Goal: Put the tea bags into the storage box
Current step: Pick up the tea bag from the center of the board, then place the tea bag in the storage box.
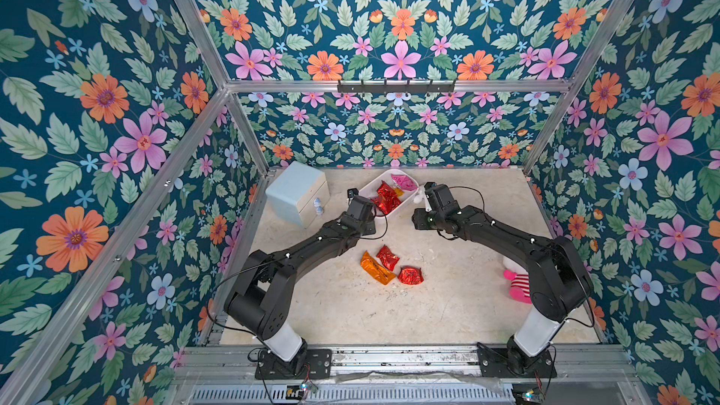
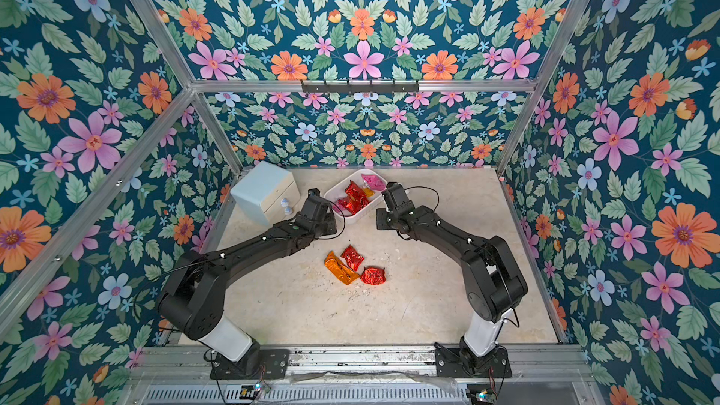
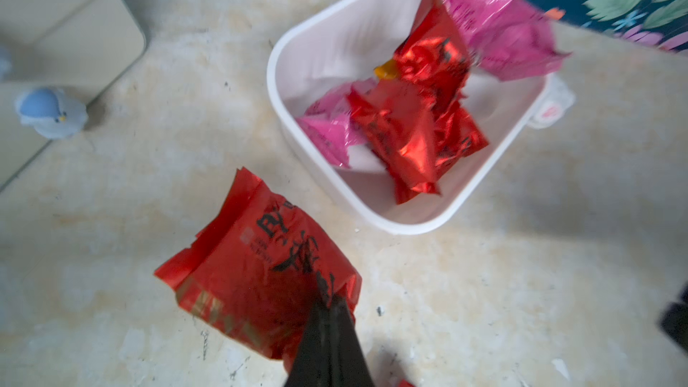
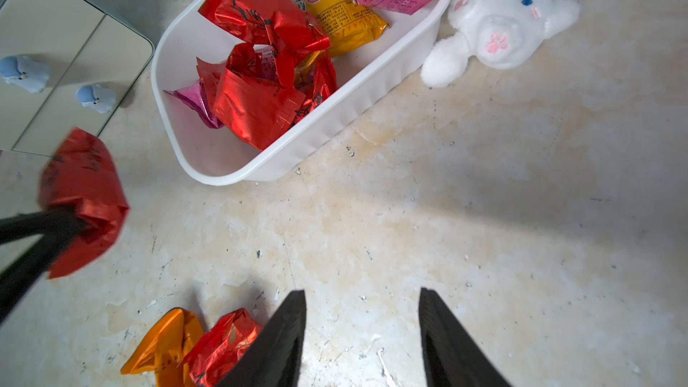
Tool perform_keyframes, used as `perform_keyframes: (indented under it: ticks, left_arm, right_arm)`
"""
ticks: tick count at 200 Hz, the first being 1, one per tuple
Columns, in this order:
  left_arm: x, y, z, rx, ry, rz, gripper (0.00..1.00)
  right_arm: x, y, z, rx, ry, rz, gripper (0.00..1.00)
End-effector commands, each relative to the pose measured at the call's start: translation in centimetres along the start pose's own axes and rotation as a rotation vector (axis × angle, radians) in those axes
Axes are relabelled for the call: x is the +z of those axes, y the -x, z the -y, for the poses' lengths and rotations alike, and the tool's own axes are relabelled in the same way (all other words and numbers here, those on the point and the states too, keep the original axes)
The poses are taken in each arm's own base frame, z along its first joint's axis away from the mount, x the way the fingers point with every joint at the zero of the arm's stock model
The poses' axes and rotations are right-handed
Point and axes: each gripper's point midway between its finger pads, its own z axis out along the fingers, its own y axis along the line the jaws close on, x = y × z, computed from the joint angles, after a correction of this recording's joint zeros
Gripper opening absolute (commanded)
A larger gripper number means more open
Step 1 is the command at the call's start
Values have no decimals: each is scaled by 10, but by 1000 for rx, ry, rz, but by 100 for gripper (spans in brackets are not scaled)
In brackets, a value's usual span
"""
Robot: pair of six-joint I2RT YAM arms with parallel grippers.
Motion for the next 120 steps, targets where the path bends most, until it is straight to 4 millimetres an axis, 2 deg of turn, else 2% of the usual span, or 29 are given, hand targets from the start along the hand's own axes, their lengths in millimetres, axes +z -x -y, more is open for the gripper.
perform_keyframes:
  ticks: [1, 23, 41, 55, 92, 120]
  left_arm:
    - [-6, 21, 14, 69, -41, 30, 0]
    - [3, 45, 37, 142, -100, 64, 0]
    - [21, 56, 54, 203, -158, 55, 0]
    - [37, 64, 59, 223, -177, 47, 0]
    - [76, 81, 38, 160, -198, 13, 0]
    - [96, 81, 27, 97, -277, -26, 0]
  right_arm:
    - [0, 2, 1, 3, -7, 12, 54]
    - [-1, 2, 1, 3, -6, 16, 54]
    - [-2, 1, 3, 3, -12, 16, 54]
    - [-3, 0, 5, -1, -17, 18, 54]
    - [-9, -2, 11, -12, -45, 25, 54]
    - [-8, -6, 13, -14, -49, 17, 54]
